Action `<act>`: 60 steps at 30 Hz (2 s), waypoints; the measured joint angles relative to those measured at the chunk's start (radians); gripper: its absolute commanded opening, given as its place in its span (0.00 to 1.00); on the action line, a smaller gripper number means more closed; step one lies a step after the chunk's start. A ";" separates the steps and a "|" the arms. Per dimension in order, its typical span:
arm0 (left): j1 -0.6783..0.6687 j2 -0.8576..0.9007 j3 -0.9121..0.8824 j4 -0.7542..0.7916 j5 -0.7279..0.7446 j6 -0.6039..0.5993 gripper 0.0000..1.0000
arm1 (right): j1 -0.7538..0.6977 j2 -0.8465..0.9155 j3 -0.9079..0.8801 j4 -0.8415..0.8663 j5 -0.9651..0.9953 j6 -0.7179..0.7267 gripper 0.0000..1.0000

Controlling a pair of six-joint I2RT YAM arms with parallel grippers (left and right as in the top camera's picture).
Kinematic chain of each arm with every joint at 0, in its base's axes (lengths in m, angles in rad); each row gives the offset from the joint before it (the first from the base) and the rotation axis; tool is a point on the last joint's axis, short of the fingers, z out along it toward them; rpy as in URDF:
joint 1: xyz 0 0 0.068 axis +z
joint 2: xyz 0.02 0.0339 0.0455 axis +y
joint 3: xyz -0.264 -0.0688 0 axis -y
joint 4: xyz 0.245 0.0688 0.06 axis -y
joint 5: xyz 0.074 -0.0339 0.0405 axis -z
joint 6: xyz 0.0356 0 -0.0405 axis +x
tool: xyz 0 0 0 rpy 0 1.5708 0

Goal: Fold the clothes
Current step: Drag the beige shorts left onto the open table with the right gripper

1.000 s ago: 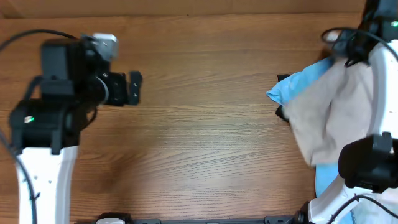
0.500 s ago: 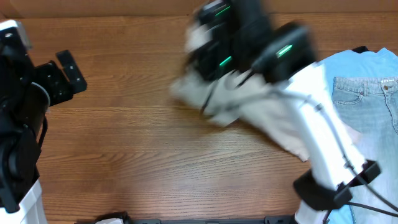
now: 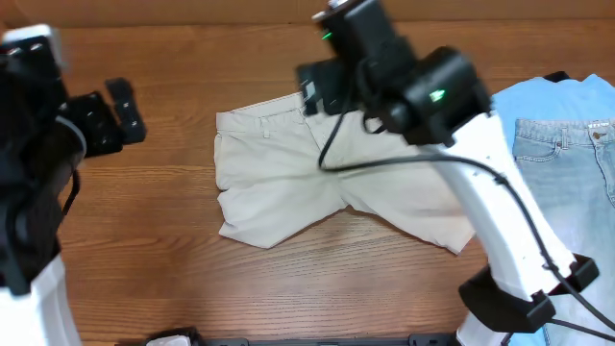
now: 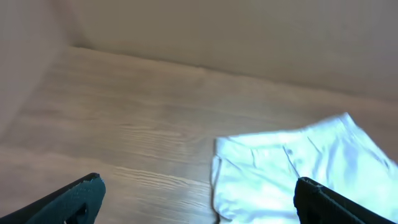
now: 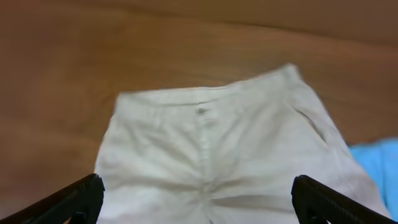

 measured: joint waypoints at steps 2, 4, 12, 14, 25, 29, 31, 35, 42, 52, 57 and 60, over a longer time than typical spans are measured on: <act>-0.006 0.062 0.003 0.032 0.035 0.039 1.00 | -0.060 -0.013 0.000 -0.028 -0.003 0.072 1.00; -0.011 0.139 0.003 0.063 0.075 0.064 1.00 | -0.125 -0.023 0.003 -0.049 -0.020 0.123 1.00; -0.042 0.466 0.004 0.120 0.243 0.119 0.88 | -0.339 -0.027 0.008 -0.138 -0.126 0.202 1.00; -0.061 0.554 0.005 0.110 0.252 0.150 0.97 | -0.369 -0.027 0.008 -0.166 -0.140 0.206 1.00; -0.116 0.958 0.002 0.157 0.254 0.188 1.00 | -0.399 -0.027 0.003 -0.232 -0.166 0.168 1.00; -0.116 1.000 0.002 0.170 0.250 0.192 0.98 | -0.399 -0.027 -0.031 -0.230 -0.169 0.162 1.00; -0.116 1.020 0.002 0.186 0.248 0.198 0.93 | -0.399 -0.027 -0.060 -0.228 -0.169 0.159 1.00; -0.116 1.053 0.002 0.223 0.248 0.206 0.84 | -0.399 -0.027 -0.134 -0.209 -0.169 0.155 1.00; -0.115 1.082 0.003 0.248 0.246 0.210 0.04 | -0.399 -0.027 -0.259 -0.138 -0.169 0.142 1.00; -0.015 1.084 0.086 0.064 -0.055 -0.108 0.04 | -0.399 -0.027 -0.401 -0.103 -0.173 0.096 1.00; 0.268 1.098 0.168 -0.074 -0.111 -0.245 0.04 | -0.399 -0.027 -0.480 -0.058 -0.212 0.060 1.00; 0.455 1.098 0.214 -0.093 -0.043 -0.251 0.05 | -0.399 -0.027 -0.541 0.019 -0.296 -0.013 1.00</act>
